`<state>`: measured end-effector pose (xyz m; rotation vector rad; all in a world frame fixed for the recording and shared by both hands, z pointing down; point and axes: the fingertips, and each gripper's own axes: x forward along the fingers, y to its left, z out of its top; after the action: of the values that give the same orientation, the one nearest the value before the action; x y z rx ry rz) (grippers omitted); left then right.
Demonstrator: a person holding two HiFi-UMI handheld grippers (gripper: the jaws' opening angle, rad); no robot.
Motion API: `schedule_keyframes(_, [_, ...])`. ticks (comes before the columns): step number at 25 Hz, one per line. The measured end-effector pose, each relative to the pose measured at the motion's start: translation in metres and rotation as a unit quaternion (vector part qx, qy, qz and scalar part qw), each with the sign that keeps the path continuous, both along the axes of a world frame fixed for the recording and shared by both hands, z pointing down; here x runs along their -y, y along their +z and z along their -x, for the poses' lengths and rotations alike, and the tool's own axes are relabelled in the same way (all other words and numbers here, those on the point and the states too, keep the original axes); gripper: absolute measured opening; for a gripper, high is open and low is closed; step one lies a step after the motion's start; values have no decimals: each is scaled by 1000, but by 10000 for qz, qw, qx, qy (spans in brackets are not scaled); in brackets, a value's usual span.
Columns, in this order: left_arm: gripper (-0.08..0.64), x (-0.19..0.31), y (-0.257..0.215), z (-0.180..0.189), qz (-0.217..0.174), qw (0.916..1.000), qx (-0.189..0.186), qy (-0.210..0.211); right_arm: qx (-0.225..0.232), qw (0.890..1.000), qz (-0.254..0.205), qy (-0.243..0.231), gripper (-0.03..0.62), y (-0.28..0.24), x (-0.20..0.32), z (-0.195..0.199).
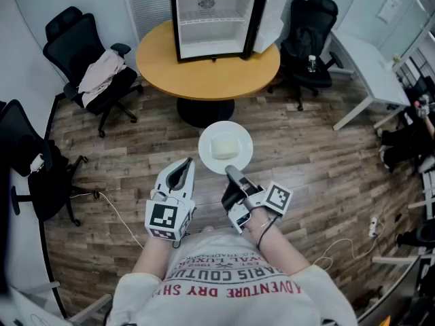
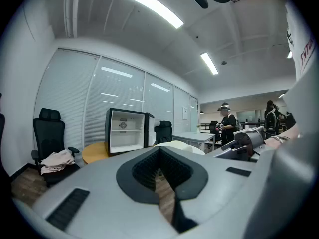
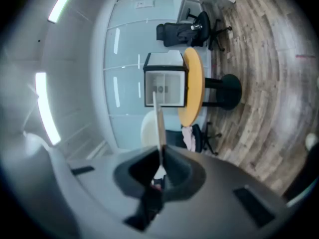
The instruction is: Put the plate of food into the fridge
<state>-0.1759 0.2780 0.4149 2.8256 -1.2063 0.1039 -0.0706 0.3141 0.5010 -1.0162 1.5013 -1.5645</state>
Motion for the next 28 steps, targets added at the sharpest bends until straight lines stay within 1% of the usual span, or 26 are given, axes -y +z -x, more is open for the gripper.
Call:
schedule_keyframes(6, [26,3,12,2,17,10000,-6,85,21,10000,47,50,38,3,3,0])
schedule_keyframes(12, [26,2,11,2,26,9999,-37,117,-21,10000,-9,50,38,0,2,1])
schedule_keyframes(15, [26,9,11,7,17,9999,-54,128,-63,10000,-21,46,38,-2,11,6])
schedule_keyframes(18, [26,19,11,11,34,9999,-84,97,-103,9999,16,5,38,-2,21,9])
schedule_keyframes(22, [26,12,19,6,38,10000,-70,-38,-64,9999,35,-136,38,6,18,6])
schedule_keyframes(28, [26,60,21,-1,78,9994,5,-331,-36,9989,148,-449,38,12,73,1])
